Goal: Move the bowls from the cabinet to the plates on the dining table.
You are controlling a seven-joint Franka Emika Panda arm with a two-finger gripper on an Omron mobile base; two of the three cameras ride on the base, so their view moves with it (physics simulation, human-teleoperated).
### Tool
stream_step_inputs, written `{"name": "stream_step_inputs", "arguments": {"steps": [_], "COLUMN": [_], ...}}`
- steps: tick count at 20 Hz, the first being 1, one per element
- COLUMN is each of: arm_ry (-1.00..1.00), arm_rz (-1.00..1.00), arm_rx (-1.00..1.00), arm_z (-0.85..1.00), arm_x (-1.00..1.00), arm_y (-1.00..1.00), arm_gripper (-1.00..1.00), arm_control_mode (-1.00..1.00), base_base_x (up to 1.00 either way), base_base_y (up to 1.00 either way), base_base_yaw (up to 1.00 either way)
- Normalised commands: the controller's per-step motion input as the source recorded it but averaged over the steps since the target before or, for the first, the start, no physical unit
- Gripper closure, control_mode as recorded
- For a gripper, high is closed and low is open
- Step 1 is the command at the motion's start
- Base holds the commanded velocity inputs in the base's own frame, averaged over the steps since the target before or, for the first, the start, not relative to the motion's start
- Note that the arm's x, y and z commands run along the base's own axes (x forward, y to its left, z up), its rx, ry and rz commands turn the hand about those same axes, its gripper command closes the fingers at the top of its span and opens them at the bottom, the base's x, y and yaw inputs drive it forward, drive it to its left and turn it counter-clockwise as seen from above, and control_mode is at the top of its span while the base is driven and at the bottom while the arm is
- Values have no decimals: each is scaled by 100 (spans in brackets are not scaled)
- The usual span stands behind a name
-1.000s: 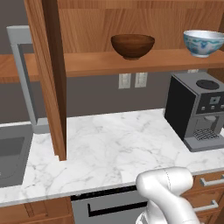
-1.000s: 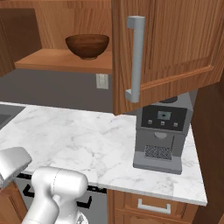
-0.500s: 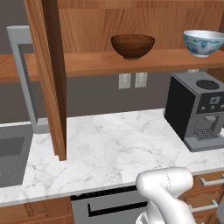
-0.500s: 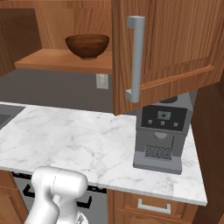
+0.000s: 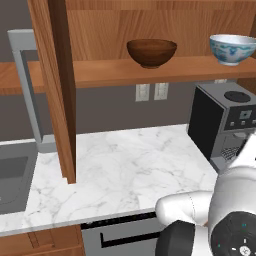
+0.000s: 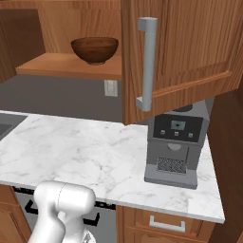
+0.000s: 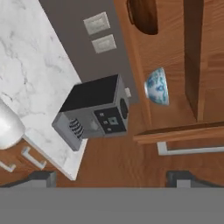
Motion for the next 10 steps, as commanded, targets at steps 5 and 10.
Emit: {"name": "stream_step_inputs", "arguments": {"steps": [5, 10], "arm_ry": [-5, -1], "arm_rz": [-22, -24], "arm_rx": [-5, -3], "arm_z": [6, 0], "arm_x": [62, 66], "arm_y": [-12, -21], "arm_gripper": [-100, -100], "arm_control_mode": [-100, -100], "base_base_x": [0, 0], "base_base_y": [0, 0], "base_base_yaw": [0, 0]}}
